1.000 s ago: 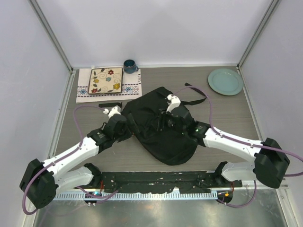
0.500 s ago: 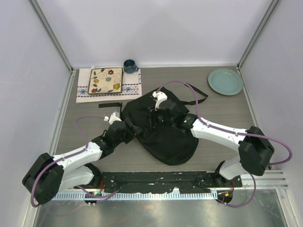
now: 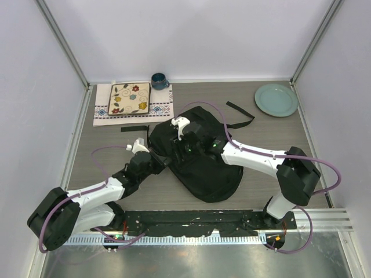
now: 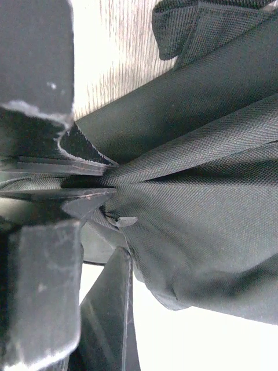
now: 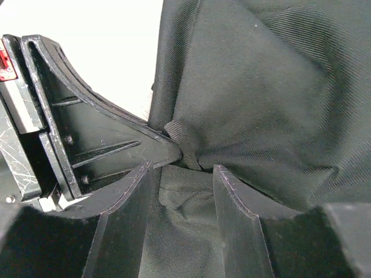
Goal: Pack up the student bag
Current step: Zip the student bag at the center of the board.
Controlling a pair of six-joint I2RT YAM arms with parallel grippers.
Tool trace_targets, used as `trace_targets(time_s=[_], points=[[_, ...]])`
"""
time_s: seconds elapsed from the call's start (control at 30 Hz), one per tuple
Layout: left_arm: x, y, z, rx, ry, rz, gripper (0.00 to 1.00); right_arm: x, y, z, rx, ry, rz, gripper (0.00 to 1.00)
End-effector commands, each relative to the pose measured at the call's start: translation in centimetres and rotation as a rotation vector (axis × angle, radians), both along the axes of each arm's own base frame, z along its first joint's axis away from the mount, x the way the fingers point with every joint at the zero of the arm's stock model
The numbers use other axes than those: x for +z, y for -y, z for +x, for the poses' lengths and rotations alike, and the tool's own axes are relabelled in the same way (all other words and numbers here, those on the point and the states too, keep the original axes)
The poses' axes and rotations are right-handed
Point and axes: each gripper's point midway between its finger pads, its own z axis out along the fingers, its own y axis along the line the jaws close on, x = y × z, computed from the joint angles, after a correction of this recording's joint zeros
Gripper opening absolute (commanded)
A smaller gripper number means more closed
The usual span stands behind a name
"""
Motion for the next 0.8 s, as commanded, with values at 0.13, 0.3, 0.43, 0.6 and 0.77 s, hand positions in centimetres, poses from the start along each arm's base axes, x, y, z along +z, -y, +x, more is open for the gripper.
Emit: trace_targets(time_s=[0.13,0.3,0.43,0.6,0.77], points=[[2.6,0.6,0.6,-0.027,0.113,-0.052,0.06,1.6,-1.9,0.1,0.081,0.073,-0.015,0.52],[3.3,0.9,0.7,-0.04,0.137,-0.059,0.0,0.0,-1.8,0.5,0.075,0.075,-0.072,0.52],[4.0,1.2,0.7,-0.064,0.162,-0.055,0.0,-0.2,-1.9,1.3,0.025,0.119,-0.102,0.51],[4.4,1.5,0.7,-0.087,0.172,-0.049,0.0,-0.9,-1.6,2.4,-0.045,0.146,-0.138,0.32],[4.4,1.5,0.6,-0.095,0.172,-0.041,0.0,-0.6,-1.4,3.1,-0.093,0.171,-0.13,0.03]])
